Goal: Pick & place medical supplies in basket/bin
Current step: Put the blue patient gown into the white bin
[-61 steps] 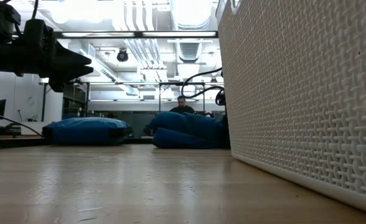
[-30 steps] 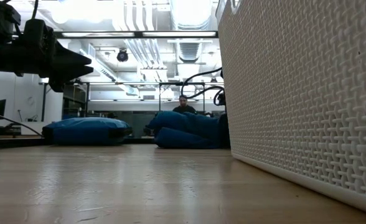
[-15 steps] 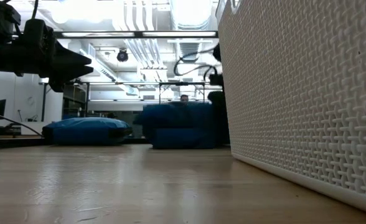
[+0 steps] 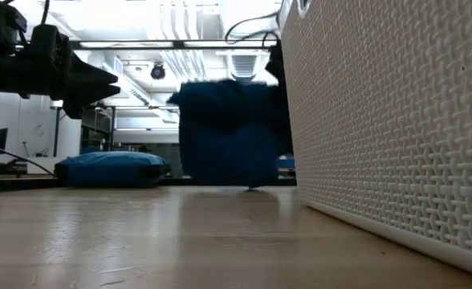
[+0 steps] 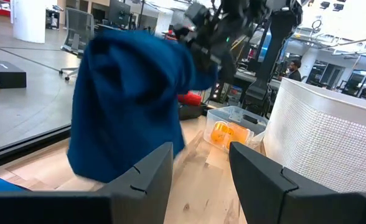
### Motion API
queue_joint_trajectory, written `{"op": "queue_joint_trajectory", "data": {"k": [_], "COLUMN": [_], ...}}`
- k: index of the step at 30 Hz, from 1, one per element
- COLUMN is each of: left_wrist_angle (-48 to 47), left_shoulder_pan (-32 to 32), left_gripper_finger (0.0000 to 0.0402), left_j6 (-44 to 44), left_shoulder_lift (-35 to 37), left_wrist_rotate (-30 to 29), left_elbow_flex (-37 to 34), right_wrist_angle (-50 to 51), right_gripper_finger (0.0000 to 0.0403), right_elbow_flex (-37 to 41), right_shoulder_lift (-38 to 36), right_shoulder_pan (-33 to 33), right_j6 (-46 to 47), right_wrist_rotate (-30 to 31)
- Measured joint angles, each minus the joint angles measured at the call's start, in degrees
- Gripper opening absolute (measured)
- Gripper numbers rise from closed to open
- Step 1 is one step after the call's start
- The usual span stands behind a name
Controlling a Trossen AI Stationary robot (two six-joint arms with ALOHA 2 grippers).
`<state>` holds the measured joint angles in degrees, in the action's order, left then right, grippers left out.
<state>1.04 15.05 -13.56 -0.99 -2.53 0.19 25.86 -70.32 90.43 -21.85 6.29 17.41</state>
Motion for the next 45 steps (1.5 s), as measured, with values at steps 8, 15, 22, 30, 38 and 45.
{"op": "queue_joint_trajectory", "data": {"k": [8,15,22,30,38,45], "left_wrist_angle": [0.01,0.0,0.0,0.02,0.0,0.01], "left_shoulder_pan": [0.02,0.0,0.02,0.01,0.01,0.01], "left_gripper_finger": [0.0164,0.0164,0.0164,0.0164,0.0164,0.0164], "left_j6": [0.0,0.0,0.0,0.0,0.0,0.0], "left_shoulder_lift": [0.0,0.02,0.02,0.02,0.02,0.02], "left_wrist_rotate": [-0.01,-0.02,0.0,0.0,0.0,0.0], "left_elbow_flex": [0.0,0.0,0.0,0.0,0.0,0.0], "right_wrist_angle": [11.98,22.16,30.4,32.44,32.94,38.81], "right_gripper_finger": [0.0045,0.0045,0.0047,0.0044,0.0045,0.0047], "right_elbow_flex": [-8.08,-14.39,-17.68,-17.73,-17.73,-17.73], "right_shoulder_lift": [-4.25,-9.04,-15.71,-25.82,-34.78,-41.27], "right_shoulder_pan": [1.12,2.28,3.64,5.13,5.51,5.51], "right_j6": [0.17,-0.72,0.21,2.81,2.85,5.75], "right_wrist_rotate": [-0.16,-5.5,-5.96,-7.78,-21.67,-31.54]}}
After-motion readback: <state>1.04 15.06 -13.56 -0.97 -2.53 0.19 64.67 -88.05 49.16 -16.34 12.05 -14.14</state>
